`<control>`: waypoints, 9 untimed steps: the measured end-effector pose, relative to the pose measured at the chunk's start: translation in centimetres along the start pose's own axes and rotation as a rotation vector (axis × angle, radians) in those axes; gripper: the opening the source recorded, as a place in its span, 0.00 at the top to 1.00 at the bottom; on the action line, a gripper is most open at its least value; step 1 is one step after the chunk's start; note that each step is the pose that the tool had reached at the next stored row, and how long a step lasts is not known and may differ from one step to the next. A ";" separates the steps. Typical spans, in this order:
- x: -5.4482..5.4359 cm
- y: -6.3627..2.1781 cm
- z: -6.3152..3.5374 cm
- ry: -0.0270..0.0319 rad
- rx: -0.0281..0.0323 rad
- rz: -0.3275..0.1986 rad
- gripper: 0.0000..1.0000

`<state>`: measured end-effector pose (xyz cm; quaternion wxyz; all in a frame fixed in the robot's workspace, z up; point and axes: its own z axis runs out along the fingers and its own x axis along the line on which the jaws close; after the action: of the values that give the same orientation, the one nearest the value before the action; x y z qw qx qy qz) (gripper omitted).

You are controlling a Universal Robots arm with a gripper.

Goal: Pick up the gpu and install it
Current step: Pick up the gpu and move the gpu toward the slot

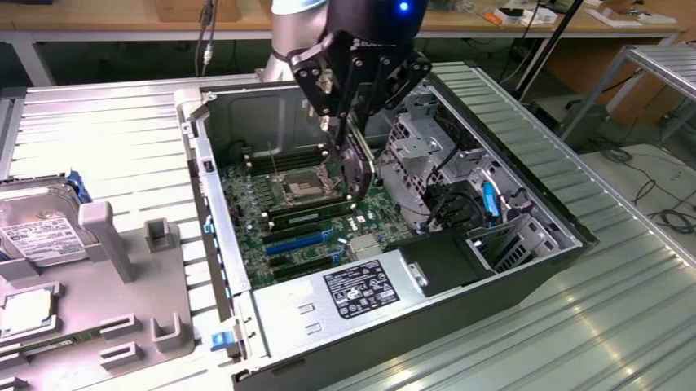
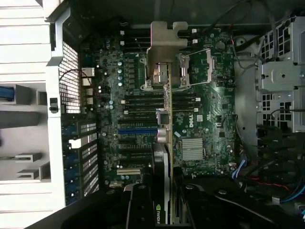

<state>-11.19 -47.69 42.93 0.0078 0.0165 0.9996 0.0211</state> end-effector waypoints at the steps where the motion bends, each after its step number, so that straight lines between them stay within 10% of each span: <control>1: -0.7 0.02 0.02 0.0000 -0.0001 -0.001 0.73; 9: -1.6 0.05 0.03 0.0001 -0.0001 -0.002 0.73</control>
<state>-9.64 -47.69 42.92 0.0078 0.0156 0.9996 0.0211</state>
